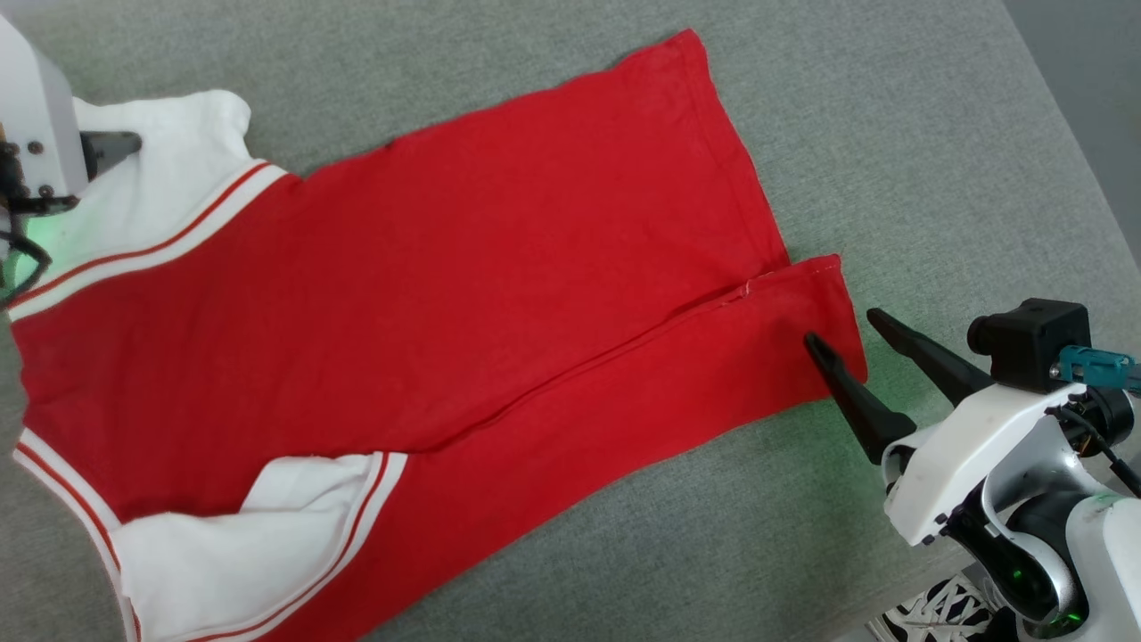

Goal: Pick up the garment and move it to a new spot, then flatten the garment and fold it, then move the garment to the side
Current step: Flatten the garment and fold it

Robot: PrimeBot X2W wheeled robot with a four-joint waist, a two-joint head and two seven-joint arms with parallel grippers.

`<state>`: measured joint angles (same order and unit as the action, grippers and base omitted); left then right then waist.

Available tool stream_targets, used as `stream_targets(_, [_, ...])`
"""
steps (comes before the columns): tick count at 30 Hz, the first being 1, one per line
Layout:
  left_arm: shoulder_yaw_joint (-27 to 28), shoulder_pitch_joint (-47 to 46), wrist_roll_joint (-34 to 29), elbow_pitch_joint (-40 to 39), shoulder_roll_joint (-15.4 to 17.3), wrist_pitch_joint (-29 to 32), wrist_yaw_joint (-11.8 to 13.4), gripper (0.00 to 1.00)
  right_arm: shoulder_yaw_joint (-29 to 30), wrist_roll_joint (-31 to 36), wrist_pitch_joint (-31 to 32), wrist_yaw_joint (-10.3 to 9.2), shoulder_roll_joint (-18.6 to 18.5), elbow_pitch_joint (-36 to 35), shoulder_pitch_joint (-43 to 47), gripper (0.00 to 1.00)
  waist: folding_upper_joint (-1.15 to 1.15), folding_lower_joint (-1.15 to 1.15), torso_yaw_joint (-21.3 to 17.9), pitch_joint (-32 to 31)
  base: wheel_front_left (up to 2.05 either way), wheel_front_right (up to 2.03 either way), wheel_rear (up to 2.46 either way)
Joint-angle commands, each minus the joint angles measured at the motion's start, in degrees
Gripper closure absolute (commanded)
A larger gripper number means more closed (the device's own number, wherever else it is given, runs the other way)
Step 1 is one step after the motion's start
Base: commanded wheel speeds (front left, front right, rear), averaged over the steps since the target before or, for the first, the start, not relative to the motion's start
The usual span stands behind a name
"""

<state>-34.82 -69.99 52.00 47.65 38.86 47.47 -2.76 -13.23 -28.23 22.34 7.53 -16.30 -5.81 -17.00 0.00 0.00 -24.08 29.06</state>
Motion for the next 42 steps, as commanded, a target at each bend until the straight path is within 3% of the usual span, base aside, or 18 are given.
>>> stream_targets(1, [-1.9,3.7,0.2,2.3,-1.5,2.0,-0.4,0.00,0.2,-0.2,-0.2,-0.09,0.0,0.1,-0.6,0.00,0.00,0.00,0.1,0.1,0.00,0.00,0.00])
stream_targets(4, [-2.5,3.2,0.3,2.9,-2.1,2.7,-1.1,0.00,0.0,0.0,-0.6,-0.09,0.0,-0.3,-1.1,0.00,0.00,0.00,0.5,0.2,0.00,0.00,0.00])
stream_targets(5, [-2.9,3.3,-0.1,3.0,-2.3,2.6,-1.5,0.51,0.1,-0.1,-0.7,-0.09,0.1,-0.3,-1.3,0.00,0.00,0.00,0.7,0.1,0.00,0.00,0.00])
stream_targets(7, [-3.6,3.7,-0.2,3.2,-2.9,2.6,-2.4,1.00,-0.3,-0.2,-0.9,-0.09,0.1,-0.6,-1.8,0.00,0.00,0.00,1.1,0.0,0.00,0.00,0.00])
stream_targets(13, [-3.6,2.5,-0.7,3.2,-4.6,-1.9,-3.2,1.00,-3.2,-1.6,1.7,-0.09,-0.9,0.4,-9.1,0.00,0.00,0.00,2.8,-0.2,0.00,0.00,0.00])
stream_targets(17, [-3.8,2.1,-0.3,3.7,-6.9,-4.8,-3.9,1.00,-6.7,-4.9,7.9,-0.09,-2.8,5.9,-17.4,0.00,0.00,0.00,5.0,-0.6,0.00,0.00,0.00])
stream_targets(26, [-5.5,-2.2,0.0,4.0,-10.8,-7.7,-4.7,1.00,-11.6,-8.2,17.0,-0.09,-5.1,26.9,-39.9,0.00,0.00,0.00,10.1,2.2,0.00,0.00,0.00])
stream_targets(33, [-7.3,-5.1,1.0,4.4,-14.2,-8.6,-4.8,1.00,-13.8,-6.3,17.2,-0.09,-4.9,44.3,-49.5,0.00,0.00,0.00,13.9,4.6,0.00,0.00,0.00])
stream_targets(39, [-9.6,-6.1,2.5,4.0,-15.1,-9.1,-4.6,1.00,-17.3,-6.9,16.3,-0.07,-3.4,52.9,-52.4,0.00,0.00,0.00,15.1,5.4,0.00,0.00,0.00])
stream_targets(40, [-10.0,-6.1,2.8,3.9,-15.0,-9.2,-4.6,1.00,-18.1,-7.5,16.2,-0.06,-3.0,53.5,-52.4,0.05,0.00,0.00,15.2,5.5,0.00,0.00,0.00])
stream_targets(41, [-10.4,-6.1,3.1,3.8,-14.8,-9.2,-4.6,1.00,-18.9,-8.1,16.0,-0.03,-2.6,54.1,-52.4,0.63,0.00,0.00,15.2,5.5,0.00,0.00,0.00])
stream_targets(42, [-10.7,-5.9,3.5,3.8,-14.7,-9.5,-4.6,1.00,-19.6,-8.8,15.7,-0.02,-2.5,54.5,-52.5,1.00,0.00,0.00,15.3,5.4,0.00,0.00,0.00])
